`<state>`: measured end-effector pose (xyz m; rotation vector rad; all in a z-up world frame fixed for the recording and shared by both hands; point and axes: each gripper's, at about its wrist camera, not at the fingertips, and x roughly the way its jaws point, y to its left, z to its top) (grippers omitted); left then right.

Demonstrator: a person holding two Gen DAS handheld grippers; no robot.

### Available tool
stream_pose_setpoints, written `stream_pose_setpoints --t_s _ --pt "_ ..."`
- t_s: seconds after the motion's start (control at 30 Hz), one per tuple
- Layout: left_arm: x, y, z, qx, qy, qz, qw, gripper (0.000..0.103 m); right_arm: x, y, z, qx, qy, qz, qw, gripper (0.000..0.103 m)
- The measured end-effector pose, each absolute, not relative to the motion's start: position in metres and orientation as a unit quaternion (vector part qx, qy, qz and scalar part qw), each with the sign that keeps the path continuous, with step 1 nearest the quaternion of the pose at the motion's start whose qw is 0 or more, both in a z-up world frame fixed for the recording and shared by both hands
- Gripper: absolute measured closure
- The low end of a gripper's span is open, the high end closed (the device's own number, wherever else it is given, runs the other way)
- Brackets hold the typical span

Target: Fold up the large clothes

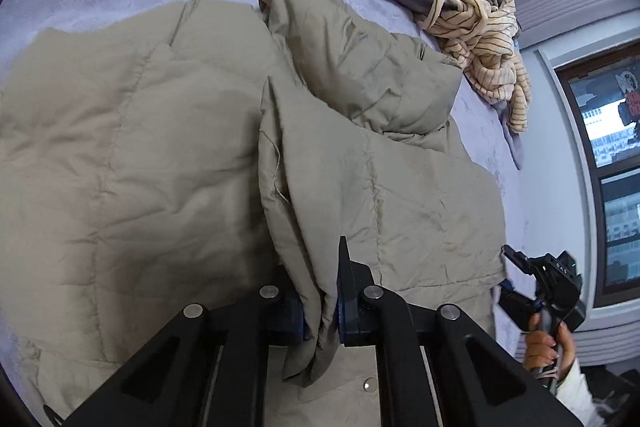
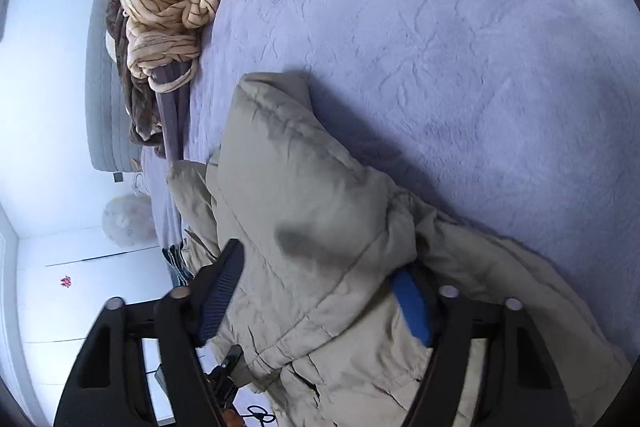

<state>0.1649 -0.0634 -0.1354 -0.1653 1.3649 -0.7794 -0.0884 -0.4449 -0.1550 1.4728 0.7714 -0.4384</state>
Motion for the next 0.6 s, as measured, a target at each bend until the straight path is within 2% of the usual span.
stream_pose_setpoints --t_s 0.03,0.2,0.37,0.43,0.5,0.53,0.6 --pt "0.162 -0.062 -0.132 -0.059 0.606 -0.345 0.715 0.091 -0.081 -0.445 -0.150 0.631 0.355 -0.191 0.663 0.097" --pt "0.165 -0.050 -0.147 -0.013 0.612 -0.307 0.728 0.091 -0.057 -0.432 -0.148 0.569 0.409 -0.190 0.688 0.097" --pt "0.166 -0.049 -0.147 0.017 0.607 -0.272 0.747 0.088 -0.061 -0.431 -0.168 0.565 0.429 -0.199 0.676 0.096" --pt "0.163 -0.046 -0.135 0.045 0.585 -0.254 0.769 0.085 -0.057 -0.429 -0.159 0.540 0.458 -0.188 0.681 0.084" --pt "0.163 -0.038 -0.123 0.053 0.565 -0.253 0.784 0.085 -0.059 -0.424 -0.141 0.491 0.502 -0.171 0.691 0.052" --pt "0.163 -0.035 -0.119 0.050 0.562 -0.253 0.786 0.085 -0.059 -0.419 -0.131 0.466 0.516 -0.162 0.701 0.048" --pt "0.167 -0.029 -0.110 0.040 0.553 -0.256 0.792 0.085 -0.059 -0.413 -0.108 0.422 0.521 -0.137 0.729 0.048"
